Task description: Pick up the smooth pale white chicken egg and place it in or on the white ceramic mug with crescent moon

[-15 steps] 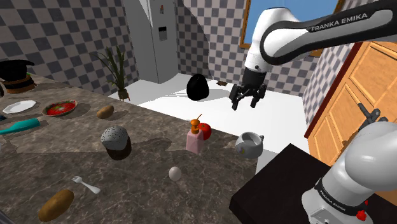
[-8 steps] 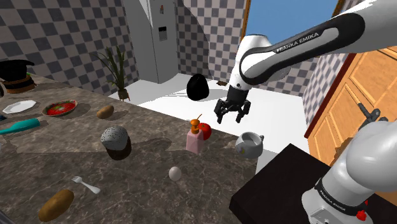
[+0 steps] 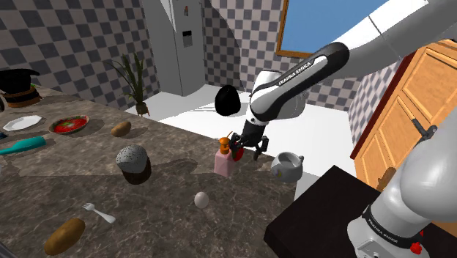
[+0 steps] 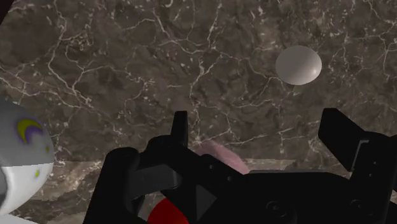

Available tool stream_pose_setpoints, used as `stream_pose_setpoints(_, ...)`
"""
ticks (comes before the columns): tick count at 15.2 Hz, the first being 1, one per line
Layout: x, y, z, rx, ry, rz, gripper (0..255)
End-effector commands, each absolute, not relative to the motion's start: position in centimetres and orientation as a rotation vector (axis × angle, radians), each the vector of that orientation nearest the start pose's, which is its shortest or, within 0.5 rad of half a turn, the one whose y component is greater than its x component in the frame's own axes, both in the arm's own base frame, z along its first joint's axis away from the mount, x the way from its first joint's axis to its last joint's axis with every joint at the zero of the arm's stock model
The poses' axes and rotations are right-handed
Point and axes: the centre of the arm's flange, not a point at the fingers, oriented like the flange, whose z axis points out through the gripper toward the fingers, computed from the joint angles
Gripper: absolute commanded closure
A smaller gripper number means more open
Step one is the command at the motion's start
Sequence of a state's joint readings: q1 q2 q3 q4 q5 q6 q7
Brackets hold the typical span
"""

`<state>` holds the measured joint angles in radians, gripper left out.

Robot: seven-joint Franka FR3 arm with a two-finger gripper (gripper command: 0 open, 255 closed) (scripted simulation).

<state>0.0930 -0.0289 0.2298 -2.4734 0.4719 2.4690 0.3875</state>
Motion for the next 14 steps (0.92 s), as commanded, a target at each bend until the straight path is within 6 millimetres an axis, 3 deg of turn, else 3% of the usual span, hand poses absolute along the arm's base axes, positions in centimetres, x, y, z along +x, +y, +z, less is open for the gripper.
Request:
stream_pose_setpoints(1, 45.9, 15.9, 28.2, -2.763, 0.642, 0.13, 0)
stream_pose_setpoints(14, 51.9, 23.9, 14.8, -2.576, 0.792, 0.243, 0)
